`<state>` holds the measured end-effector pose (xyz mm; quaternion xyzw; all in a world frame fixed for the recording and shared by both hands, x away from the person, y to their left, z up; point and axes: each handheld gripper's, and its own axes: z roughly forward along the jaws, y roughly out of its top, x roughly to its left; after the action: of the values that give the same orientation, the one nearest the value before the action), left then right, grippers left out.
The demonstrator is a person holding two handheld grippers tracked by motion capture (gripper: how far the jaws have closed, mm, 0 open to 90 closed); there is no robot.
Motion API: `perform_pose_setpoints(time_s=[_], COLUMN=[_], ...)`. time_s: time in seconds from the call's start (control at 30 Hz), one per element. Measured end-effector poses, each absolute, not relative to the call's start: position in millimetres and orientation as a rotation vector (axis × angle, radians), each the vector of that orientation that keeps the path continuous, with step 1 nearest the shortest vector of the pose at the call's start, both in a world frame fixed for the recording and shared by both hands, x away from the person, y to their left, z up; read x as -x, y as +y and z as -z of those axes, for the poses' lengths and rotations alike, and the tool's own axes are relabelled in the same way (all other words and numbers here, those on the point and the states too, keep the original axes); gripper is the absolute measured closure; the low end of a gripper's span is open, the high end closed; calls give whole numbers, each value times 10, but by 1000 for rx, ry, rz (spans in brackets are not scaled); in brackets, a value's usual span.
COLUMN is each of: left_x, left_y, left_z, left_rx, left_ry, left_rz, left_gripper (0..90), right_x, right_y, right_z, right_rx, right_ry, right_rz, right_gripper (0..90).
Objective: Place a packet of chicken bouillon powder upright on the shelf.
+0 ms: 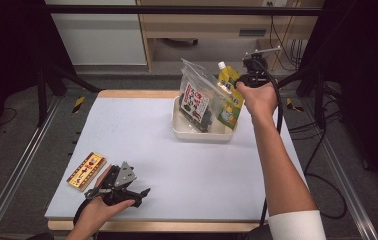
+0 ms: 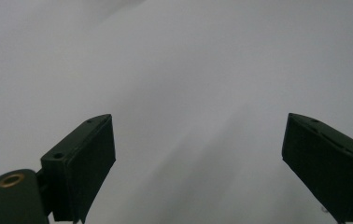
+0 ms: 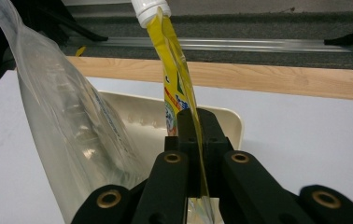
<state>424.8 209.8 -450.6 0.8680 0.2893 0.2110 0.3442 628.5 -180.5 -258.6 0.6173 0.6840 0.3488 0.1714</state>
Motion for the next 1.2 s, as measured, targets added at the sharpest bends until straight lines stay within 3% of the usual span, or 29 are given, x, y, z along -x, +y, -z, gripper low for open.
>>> perform_pose_setpoints(time_s=[1.2], left_x=[-4236], left_y=[2043], left_z=[4508], left_rx=[-2264], left_ry=[735], left_rz=[-531], left_gripper=[93], right_x=[-6322], right_y=[-1788], right_z=[2624], right_rx=[-1815], right_ry=[1846], right_rz=[-998], right_gripper=[900])
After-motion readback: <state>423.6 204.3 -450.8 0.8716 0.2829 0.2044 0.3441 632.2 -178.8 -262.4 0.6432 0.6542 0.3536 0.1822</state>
